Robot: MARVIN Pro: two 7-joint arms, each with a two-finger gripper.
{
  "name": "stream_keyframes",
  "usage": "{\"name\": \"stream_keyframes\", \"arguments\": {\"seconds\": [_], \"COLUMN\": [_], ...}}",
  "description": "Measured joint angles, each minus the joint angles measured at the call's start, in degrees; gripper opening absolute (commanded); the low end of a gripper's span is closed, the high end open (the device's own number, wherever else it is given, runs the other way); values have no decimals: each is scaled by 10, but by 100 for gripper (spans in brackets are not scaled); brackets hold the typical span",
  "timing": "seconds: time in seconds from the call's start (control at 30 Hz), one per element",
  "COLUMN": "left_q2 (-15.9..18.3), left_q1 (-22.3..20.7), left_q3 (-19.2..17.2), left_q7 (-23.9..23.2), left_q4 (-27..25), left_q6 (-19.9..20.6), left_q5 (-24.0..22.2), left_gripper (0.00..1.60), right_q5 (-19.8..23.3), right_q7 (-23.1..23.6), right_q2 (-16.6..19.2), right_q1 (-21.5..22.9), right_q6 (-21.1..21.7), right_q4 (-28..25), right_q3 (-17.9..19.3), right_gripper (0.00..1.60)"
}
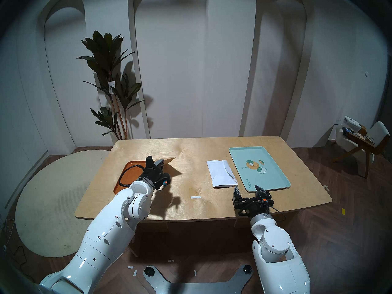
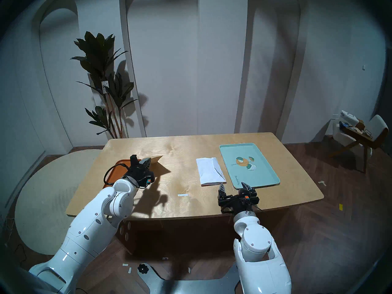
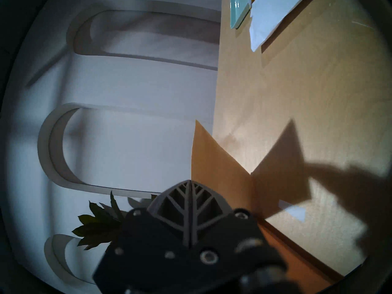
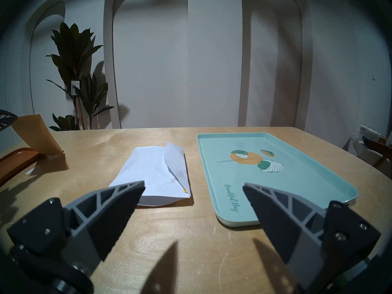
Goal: Sort the mail into the trays, one tray per recipient
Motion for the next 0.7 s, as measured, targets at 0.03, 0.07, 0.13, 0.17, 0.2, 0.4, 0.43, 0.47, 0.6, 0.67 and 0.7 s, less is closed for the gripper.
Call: {"name": "stream_keyframes", "arguments": {"seconds": [0.03, 0.07, 0.13, 0.17, 0.2, 0.4, 0.43, 0.47, 0.6, 0.67, 0.7], "left_q2": [0, 0, 0, 0, 0, 3, 4, 5, 9, 11, 12], "left_q1": [-2, -4, -8, -10, -12, -40, -45, -49, -69, -80, -83], "left_q3": [-1, -2, -5, -5, -6, -16, -19, -21, -31, -34, -34], "left_q7": [3, 5, 9, 10, 11, 15, 15, 15, 15, 16, 16], "left_q4": [2, 3, 7, 9, 11, 38, 42, 45, 57, 63, 65], "left_q6": [-1, -2, -5, -6, -7, -20, -22, -24, -36, -42, -44], "left_q5": [1, 2, 3, 4, 4, 9, 9, 10, 14, 15, 15], "left_gripper": [0, 0, 0, 0, 0, 0, 0, 0, 0, 0, 0], "right_q5": [0, 0, 0, 0, 0, 0, 0, 0, 0, 0, 0], "right_q7": [0, 0, 0, 0, 0, 0, 0, 0, 0, 0, 0], "right_q2": [0, 0, 0, 0, 0, 0, 0, 0, 0, 0, 0], "right_q1": [0, 0, 0, 0, 0, 0, 0, 0, 0, 0, 0], "right_q6": [0, 0, 0, 0, 0, 0, 0, 0, 0, 0, 0], "right_q4": [0, 0, 0, 0, 0, 0, 1, 1, 1, 1, 1], "right_q3": [0, 0, 0, 0, 0, 0, 0, 0, 0, 0, 0], "right_gripper": [160, 160, 160, 160, 160, 160, 160, 160, 160, 160, 160]}}
